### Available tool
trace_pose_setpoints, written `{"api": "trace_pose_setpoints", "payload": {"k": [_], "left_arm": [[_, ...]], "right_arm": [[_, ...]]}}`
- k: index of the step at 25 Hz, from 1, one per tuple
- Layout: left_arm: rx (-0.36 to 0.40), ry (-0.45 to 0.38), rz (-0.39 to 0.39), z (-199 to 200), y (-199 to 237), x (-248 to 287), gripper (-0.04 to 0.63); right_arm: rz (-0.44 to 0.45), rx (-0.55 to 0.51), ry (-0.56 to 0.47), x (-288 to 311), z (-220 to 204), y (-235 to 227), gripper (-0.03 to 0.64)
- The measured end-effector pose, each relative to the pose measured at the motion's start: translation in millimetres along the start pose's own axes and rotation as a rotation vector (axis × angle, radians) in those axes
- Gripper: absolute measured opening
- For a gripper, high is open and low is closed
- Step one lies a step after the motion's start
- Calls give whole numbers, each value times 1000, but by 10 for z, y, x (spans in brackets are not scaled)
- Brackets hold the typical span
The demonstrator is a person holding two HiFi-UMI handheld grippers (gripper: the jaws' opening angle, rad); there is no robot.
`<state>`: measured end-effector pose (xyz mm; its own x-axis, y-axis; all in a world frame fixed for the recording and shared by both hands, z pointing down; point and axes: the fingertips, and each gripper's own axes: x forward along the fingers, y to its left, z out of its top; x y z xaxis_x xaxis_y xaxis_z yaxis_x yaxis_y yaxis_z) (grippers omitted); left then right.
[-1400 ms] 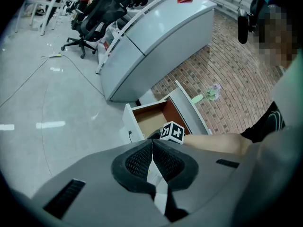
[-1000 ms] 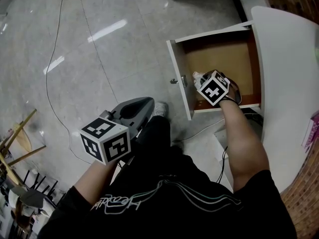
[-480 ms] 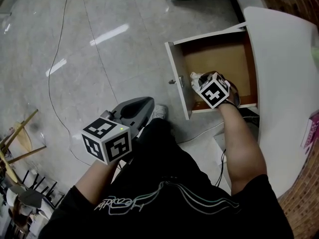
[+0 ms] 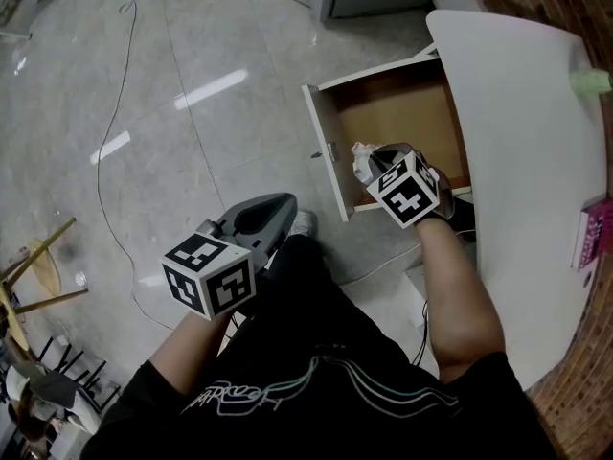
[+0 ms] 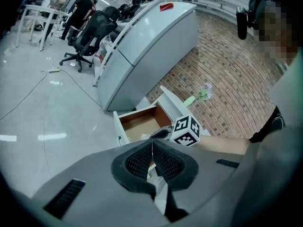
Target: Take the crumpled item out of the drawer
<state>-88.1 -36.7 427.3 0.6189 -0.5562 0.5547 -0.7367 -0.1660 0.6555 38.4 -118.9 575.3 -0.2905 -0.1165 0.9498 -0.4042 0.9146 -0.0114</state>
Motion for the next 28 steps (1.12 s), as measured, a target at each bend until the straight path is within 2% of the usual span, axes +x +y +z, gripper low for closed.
{"api": "trace_pose_setpoints", "payload": {"k": [10, 20, 28], "left_arm": [[73, -46, -8, -29, -727, -370, 23], [181, -127, -34, -18, -1572, -966, 23], [301, -215, -99, 0, -2508, -1491, 23]], "right_arm": [[14, 151, -258, -1187, 201, 359, 51], [-48, 185, -511, -2618, 198, 759, 51], [-80, 191, -730, -3798, 70, 1240, 51]]}}
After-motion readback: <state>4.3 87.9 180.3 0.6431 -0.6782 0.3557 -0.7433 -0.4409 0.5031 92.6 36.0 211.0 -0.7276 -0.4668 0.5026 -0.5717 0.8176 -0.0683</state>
